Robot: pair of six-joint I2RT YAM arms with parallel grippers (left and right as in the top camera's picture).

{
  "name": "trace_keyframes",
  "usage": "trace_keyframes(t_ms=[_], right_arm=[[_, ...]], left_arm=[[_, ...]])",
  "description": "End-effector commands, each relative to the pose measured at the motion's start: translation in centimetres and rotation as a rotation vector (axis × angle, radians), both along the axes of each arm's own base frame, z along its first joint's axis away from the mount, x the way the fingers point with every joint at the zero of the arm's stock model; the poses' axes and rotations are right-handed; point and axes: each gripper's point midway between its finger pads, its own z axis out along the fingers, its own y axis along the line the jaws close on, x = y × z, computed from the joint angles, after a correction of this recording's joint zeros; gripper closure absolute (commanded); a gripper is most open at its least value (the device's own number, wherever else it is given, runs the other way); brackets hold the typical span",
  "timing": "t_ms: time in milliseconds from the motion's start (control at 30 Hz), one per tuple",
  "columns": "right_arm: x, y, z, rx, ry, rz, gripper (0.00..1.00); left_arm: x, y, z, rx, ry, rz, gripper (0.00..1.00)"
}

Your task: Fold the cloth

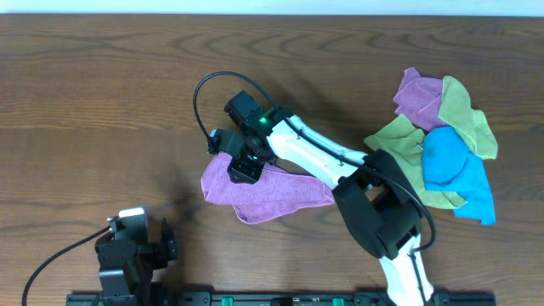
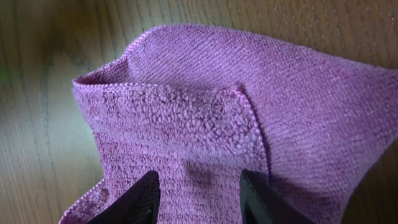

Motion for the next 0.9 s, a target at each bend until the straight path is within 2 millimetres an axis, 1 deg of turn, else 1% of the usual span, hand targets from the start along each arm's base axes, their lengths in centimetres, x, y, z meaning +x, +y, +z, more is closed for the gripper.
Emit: trace_keyframes(t_ms=[0,133,233,300,367,500,633,667,733,867], right_arm=[[0.1,0.6,0.7,0.033,-0.01,0.019,0.57],[0.4,0.9,0.8,0.044,-0.022,0.018,0.52],[0.7,1.2,1.0,0.056,-0.035,0.018,0.51],[0.9,1.2,1.0,0.055,-0.046,0.017,0.51],[1.7,0.9,0.8,0.03,-0.085,0.006,0.53],[1.8,0.9,0.9,0.027,-0.09,0.004,0.56],[1.8,1.5,2.6,0.031,-0.089,0.014,0.56],[2.1,2.0,3.4,0.04,-0.104,0.017,0.56],[2.5,2.6,4.2,0.059,-0.125,0.02,0.55],[2.9,2.3,4.1,0.04,-0.145,0.017,0.55]], left_arm=[[-0.5,-0.1,-1.1,0.004,0.039,-0.01,0.05],[-0.5,-0.1,-1.1,0.004,0.04,-0.01,0.05],[-0.5,-0.1,-1.1,0.004,0.04,-0.01,0.05],[-0.5,-0.1,-1.1,0.004,0.04,-0.01,0.05],[-0.5,-0.1,-1.1,0.004,0.04,-0.01,0.05],[-0.5,-0.1,-1.1,0.004,0.04,-0.01,0.05],[-0.5,-0.1,-1.1,0.004,0.04,-0.01,0.05],[-0.5,-0.1,-1.1,0.004,0.04,-0.01,0.05],[-0.5,-0.1,-1.1,0.004,0.039,-0.01,0.05],[-0.5,-0.1,-1.1,0.004,0.04,-0.01,0.05]])
